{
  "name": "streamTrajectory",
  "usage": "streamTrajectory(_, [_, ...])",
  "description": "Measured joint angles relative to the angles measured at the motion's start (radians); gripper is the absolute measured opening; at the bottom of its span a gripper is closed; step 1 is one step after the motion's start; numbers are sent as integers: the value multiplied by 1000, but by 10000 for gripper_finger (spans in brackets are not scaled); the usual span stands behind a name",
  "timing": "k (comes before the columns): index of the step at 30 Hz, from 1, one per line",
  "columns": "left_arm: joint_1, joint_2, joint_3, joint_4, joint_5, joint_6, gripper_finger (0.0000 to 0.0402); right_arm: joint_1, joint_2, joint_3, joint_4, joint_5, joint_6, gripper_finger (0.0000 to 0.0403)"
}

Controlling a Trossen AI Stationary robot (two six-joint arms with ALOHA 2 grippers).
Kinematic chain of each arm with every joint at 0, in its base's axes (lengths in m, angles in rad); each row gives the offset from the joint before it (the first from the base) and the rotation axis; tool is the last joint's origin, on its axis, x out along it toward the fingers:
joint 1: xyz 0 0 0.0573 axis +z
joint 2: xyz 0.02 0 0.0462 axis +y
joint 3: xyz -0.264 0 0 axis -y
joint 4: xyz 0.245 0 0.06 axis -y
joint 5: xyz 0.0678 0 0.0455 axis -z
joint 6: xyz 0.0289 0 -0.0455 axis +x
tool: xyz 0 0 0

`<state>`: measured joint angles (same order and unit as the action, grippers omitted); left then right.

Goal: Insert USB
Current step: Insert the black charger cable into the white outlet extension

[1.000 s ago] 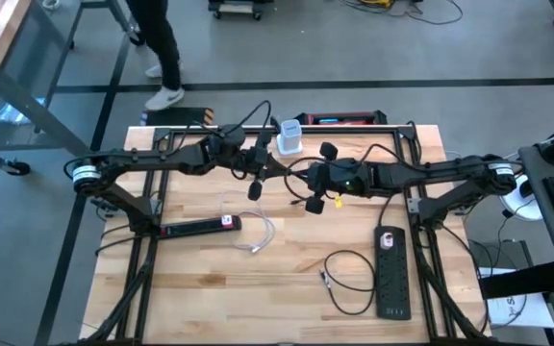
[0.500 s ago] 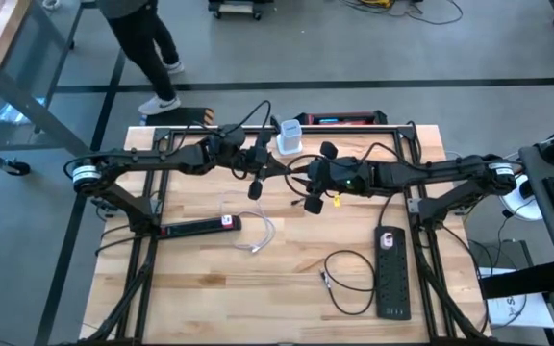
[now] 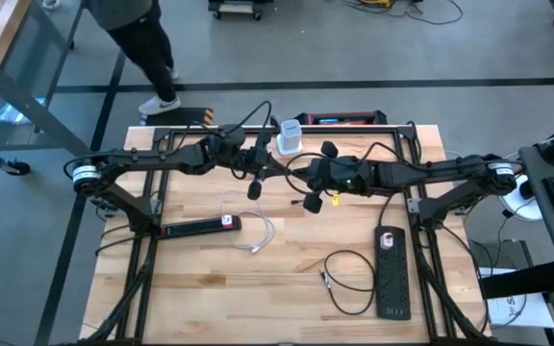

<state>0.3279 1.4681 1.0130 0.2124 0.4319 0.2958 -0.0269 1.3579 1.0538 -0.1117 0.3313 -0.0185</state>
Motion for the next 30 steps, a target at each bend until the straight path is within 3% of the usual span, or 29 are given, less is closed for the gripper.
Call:
streamTrajectory(16, [1, 2, -1, 2, -11, 10, 134, 0, 2, 0, -4, -33, -18, 5])
streamTrajectory(26, [1, 2, -2, -16, -4, 14, 149, 0, 2, 0, -2, -47, -31, 4])
streamTrajectory(30, [1, 2, -2, -10, -4, 15, 135, 0, 2, 0, -2, -47, -32, 4])
